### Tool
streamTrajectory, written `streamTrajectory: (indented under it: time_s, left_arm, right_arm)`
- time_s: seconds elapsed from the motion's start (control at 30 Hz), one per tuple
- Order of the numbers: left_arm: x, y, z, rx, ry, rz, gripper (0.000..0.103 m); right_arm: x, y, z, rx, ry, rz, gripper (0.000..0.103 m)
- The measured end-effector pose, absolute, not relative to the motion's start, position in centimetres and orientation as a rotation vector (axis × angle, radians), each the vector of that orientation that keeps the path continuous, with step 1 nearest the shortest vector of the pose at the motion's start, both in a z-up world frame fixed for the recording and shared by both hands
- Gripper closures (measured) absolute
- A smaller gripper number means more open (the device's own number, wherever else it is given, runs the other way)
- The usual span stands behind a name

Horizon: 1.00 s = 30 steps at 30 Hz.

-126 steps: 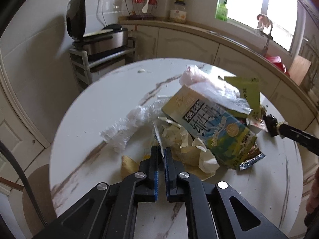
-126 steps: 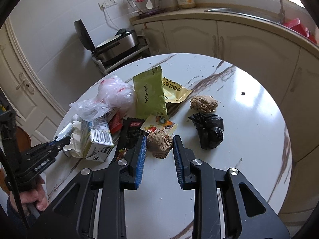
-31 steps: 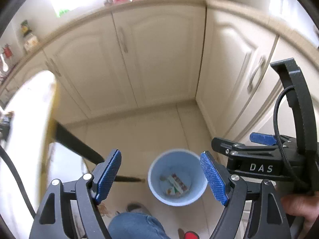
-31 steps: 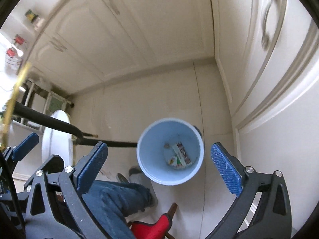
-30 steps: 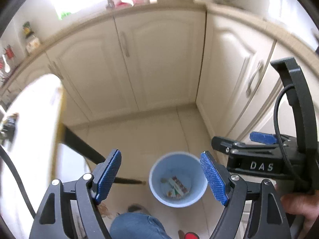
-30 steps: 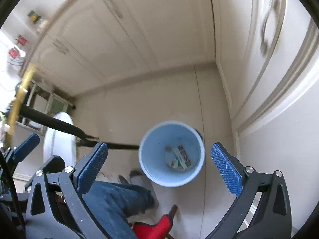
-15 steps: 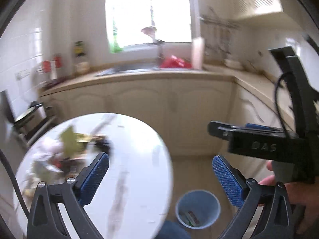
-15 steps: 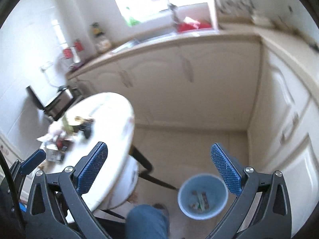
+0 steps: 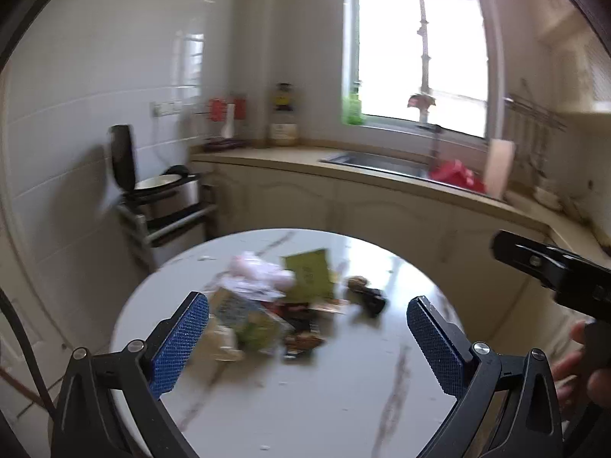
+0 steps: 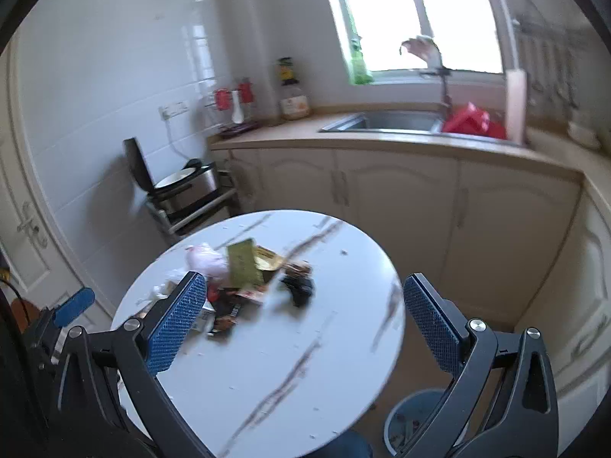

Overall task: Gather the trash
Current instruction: 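Bring both tools back over the table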

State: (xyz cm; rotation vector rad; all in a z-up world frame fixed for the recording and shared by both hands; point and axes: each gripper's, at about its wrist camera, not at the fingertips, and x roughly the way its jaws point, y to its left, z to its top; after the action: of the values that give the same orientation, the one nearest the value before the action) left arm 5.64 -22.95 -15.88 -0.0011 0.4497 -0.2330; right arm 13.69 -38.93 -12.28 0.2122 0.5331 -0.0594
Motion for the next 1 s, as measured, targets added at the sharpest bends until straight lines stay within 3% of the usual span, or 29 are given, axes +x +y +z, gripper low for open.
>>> streamTrajectory:
  time_s: [0.47, 1.0]
  left_arm:
    - [3.9, -20.1, -10.6, 0.002, 0.427, -0.047, 0.001]
    - [4.7, -17.3, -12.6, 0.011, 0.461, -0.025, 0.001]
  right_arm:
    - [16.0, -32.4, -10.0, 0.100, 0.492, 0.006, 0.000]
    - [17.6, -32.4, -10.9, 0.068, 0.519, -0.015, 0.000]
